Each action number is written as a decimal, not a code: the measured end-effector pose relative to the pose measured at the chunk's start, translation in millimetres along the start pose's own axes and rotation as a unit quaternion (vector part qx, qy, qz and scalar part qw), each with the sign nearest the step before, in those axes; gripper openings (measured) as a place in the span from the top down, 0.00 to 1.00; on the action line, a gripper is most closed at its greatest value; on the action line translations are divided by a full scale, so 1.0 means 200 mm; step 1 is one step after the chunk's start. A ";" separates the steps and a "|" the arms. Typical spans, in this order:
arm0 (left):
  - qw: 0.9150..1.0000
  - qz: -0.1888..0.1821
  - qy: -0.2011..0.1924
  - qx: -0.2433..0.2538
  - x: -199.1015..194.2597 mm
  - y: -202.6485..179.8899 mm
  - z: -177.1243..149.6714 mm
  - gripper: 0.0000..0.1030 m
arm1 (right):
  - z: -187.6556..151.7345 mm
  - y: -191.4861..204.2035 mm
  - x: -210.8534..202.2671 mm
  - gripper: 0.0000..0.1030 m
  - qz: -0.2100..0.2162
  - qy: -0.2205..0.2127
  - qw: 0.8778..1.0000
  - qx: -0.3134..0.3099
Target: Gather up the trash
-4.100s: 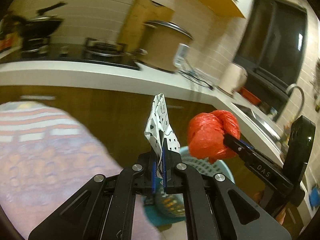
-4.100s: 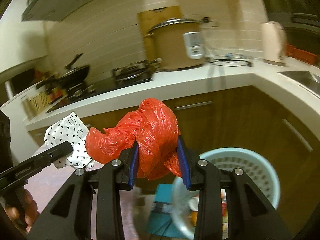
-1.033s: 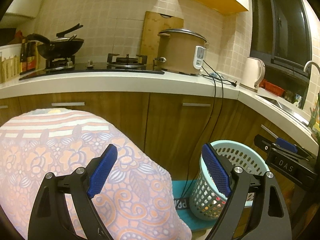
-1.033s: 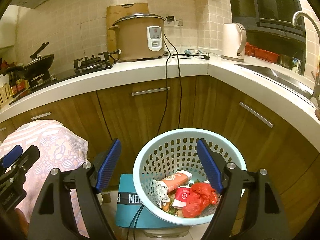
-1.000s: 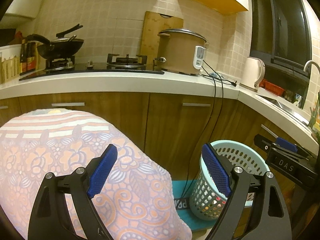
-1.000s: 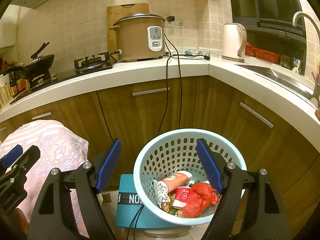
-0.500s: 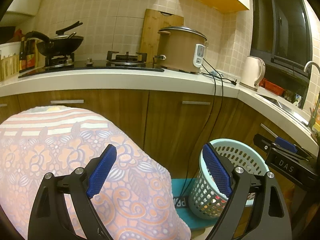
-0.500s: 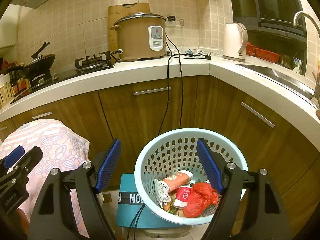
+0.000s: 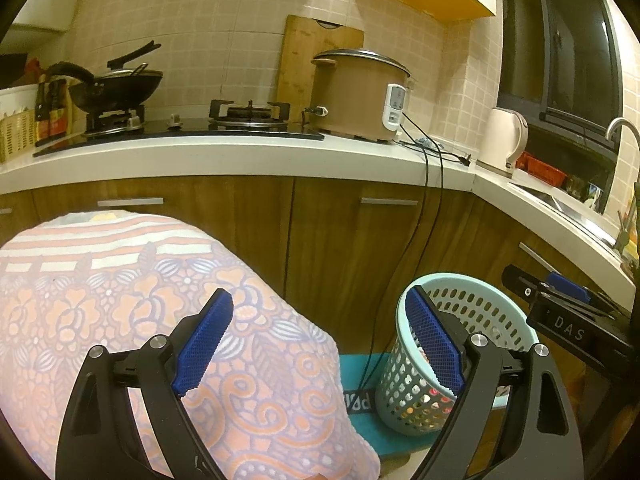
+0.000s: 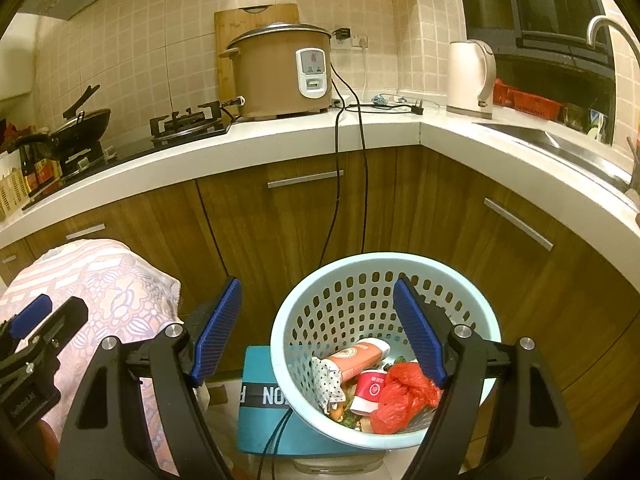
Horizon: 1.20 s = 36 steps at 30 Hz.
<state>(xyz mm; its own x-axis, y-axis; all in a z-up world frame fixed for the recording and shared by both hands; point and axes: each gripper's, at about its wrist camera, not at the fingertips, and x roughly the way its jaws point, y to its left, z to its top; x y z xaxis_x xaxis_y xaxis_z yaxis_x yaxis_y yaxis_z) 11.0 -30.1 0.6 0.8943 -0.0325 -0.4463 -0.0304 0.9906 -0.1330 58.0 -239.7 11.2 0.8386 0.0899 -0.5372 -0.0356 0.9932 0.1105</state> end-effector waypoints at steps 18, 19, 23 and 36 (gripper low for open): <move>1.000 0.003 0.000 0.005 0.00 -0.02 0.00 0.15 | -0.01 0.03 0.01 0.28 0.002 -0.002 1.000 -0.009; 1.000 0.004 0.000 0.005 0.00 -0.02 0.00 0.14 | -0.01 0.03 0.01 0.28 0.002 -0.002 1.000 -0.010; 1.000 0.004 0.003 0.002 0.01 -0.02 0.00 0.13 | 0.00 0.03 0.01 0.28 0.004 -0.002 1.000 -0.010; 1.000 -0.020 -0.009 -0.008 -0.06 -0.02 0.05 0.12 | 0.03 0.02 -0.04 0.27 -0.001 -0.014 1.000 -0.004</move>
<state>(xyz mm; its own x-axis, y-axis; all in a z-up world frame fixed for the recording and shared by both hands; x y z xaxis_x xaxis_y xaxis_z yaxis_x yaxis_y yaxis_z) 6.1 -32.6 15.7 0.9026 -0.0695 -0.4248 -0.0012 0.9865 -0.1640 54.4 -236.6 20.9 0.8538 0.0862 -0.5134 -0.0386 0.9940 0.1026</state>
